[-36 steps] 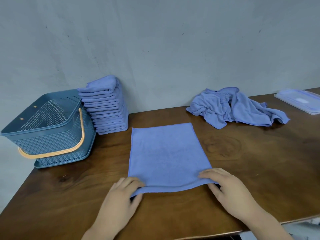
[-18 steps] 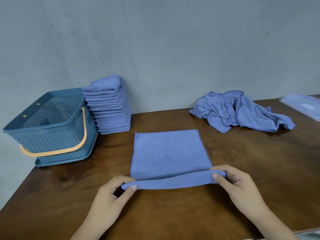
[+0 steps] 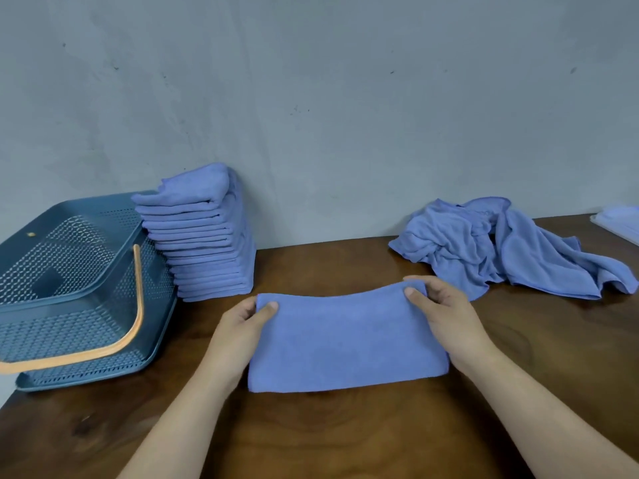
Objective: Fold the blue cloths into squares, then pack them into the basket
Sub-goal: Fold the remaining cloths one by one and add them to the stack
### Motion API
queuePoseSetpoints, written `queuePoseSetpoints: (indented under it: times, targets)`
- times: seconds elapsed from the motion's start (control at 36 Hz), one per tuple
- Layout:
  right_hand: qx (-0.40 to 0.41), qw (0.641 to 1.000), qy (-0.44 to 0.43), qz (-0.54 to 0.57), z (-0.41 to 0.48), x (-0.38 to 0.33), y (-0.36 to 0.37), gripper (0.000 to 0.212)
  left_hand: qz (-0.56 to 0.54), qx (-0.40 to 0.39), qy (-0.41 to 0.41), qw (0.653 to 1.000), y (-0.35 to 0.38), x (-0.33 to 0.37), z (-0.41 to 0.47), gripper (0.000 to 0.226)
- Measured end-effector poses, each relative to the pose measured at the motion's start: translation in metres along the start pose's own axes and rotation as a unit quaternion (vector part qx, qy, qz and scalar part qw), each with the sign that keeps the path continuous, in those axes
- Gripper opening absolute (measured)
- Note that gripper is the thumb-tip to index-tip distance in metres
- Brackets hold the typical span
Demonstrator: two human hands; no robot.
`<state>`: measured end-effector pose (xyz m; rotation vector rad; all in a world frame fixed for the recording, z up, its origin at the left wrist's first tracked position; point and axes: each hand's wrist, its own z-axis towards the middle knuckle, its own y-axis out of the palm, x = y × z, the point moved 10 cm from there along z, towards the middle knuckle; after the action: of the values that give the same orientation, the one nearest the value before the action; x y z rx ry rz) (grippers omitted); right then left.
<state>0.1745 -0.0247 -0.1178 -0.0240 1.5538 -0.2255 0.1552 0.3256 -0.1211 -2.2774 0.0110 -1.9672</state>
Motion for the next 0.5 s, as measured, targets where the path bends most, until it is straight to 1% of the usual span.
queuePoseSetpoints:
  times: [0.06, 0.08, 0.11, 0.14, 0.17, 0.22, 0.25, 0.33, 0.39, 0.44, 0.5]
  targets:
    - [0.007, 0.998, 0.023, -0.058, 0.015, 0.017, 0.003, 0.035, 0.026, 0.058, -0.021, 0.998, -0.01, -0.015, 0.014, 0.018]
    - [0.009, 0.996, 0.03, -0.083, 0.017, 0.024, 0.003, 0.044, 0.043, 0.08, -0.023, 0.996, -0.015, -0.021, 0.016, 0.025]
    - [0.011, 0.994, 0.032, -0.1, 0.018, 0.028, 0.003, 0.048, 0.053, 0.092, -0.021, 0.994, -0.017, -0.025, 0.016, 0.033]
    - [0.012, 0.993, 0.027, -0.112, 0.017, 0.028, 0.002, 0.046, 0.056, 0.095, -0.014, 0.994, -0.018, -0.027, 0.014, 0.036]
    - [0.011, 0.992, 0.018, -0.123, 0.017, 0.029, 0.001, 0.038, 0.06, 0.088, -0.002, 0.994, -0.017, -0.027, 0.014, 0.038]
    - [-0.01, 0.989, -0.006, -0.148, 0.017, 0.027, 0.005, 0.022, 0.091, 0.061, 0.033, 0.993, -0.012, -0.023, 0.016, 0.038]
    - [-0.02, 0.987, -0.013, -0.16, 0.018, 0.029, 0.007, 0.019, 0.111, 0.055, 0.048, 0.991, -0.01, -0.023, 0.019, 0.036]
    - [-0.017, 0.984, -0.022, -0.178, 0.02, 0.036, 0.007, 0.027, 0.147, 0.061, 0.063, 0.985, -0.01, -0.025, 0.025, 0.029]
    - [-0.004, 0.985, -0.025, -0.171, 0.022, 0.039, 0.005, 0.031, 0.144, 0.079, 0.06, 0.985, -0.013, -0.029, 0.026, 0.031]
    - [0.006, 0.986, -0.022, -0.166, 0.024, 0.04, 0.004, 0.03, 0.136, 0.102, 0.066, 0.983, -0.018, -0.029, 0.026, 0.034]
    - [0.003, 0.984, -0.017, -0.179, 0.027, 0.042, 0.006, 0.03, 0.151, 0.113, 0.074, 0.979, -0.019, -0.028, 0.026, 0.036]
